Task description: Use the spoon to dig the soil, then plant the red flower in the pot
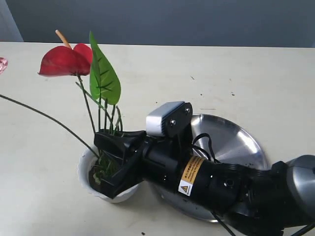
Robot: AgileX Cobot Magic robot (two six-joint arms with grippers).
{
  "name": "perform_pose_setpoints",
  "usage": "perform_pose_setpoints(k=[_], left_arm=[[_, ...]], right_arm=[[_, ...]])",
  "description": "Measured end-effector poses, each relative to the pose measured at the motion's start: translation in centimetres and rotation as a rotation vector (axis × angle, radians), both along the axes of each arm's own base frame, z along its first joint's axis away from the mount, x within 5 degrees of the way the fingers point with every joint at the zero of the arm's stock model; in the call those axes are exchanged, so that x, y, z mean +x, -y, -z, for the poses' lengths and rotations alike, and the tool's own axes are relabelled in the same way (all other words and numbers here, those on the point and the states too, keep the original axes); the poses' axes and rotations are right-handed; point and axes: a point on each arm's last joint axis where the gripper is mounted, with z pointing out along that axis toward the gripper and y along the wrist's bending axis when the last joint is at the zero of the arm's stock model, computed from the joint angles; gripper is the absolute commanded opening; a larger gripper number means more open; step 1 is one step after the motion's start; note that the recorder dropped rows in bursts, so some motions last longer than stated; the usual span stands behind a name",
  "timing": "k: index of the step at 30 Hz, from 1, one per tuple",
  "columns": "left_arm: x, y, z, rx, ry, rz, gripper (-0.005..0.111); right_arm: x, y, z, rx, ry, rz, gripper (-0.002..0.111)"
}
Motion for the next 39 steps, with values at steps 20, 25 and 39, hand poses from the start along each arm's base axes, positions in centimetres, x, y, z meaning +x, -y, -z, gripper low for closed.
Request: perform_pose_setpoints(k=[20, 25, 39], left_arm=[[0.0, 0.0, 0.0, 0.0, 0.0, 0.0, 0.0], [0.0, 0.0, 0.0, 0.0, 0.0, 0.0, 0.0], [0.0, 0.0, 0.0, 0.0, 0.0, 0.0, 0.0]], right_arm=[[0.1, 0.0, 0.0, 0.006, -0.05, 0.015, 0.009], [-0.3, 0.5, 0.8, -0.104, -0.094, 0.007, 0.031], [-0.7, 0.8, 1.4, -0.185, -0.12, 0.002, 0.032]])
